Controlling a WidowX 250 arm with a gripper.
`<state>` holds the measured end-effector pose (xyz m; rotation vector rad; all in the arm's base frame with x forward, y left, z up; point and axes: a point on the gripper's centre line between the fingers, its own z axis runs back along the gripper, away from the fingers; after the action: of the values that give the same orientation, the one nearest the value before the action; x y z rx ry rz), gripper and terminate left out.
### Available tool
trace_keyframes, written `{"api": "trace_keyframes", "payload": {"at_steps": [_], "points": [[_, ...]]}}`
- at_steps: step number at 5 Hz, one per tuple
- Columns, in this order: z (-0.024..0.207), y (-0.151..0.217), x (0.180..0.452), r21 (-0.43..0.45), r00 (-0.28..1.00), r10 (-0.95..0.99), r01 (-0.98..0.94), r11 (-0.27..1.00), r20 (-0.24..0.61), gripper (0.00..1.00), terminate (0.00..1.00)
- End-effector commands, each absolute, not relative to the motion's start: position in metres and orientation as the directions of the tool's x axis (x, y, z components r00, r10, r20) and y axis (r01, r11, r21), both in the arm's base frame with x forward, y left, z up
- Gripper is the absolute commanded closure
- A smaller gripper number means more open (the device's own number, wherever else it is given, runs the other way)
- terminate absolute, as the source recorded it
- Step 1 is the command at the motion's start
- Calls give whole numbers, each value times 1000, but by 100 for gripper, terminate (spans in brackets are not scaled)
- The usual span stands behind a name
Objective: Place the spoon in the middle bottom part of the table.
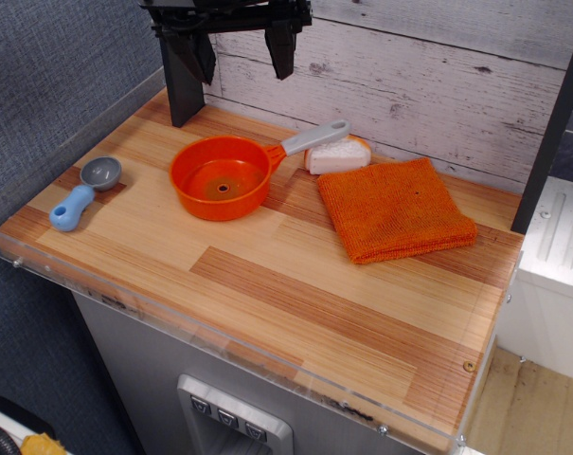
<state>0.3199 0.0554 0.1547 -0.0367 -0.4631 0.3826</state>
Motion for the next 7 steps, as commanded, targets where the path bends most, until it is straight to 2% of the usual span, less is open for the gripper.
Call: {"api": "trace_keyframes", "payload": {"at_steps": [1,3,5,7], "points": [[155,55,320,-120,825,368,-352,928,429,0,0],[150,84,283,-157,803,446,-419,894,396,0,0],[151,150,249,-123,759,494,-492,862,424,0,0],[135,194,243,-79,728,527,-553,829,438,0,0]]}}
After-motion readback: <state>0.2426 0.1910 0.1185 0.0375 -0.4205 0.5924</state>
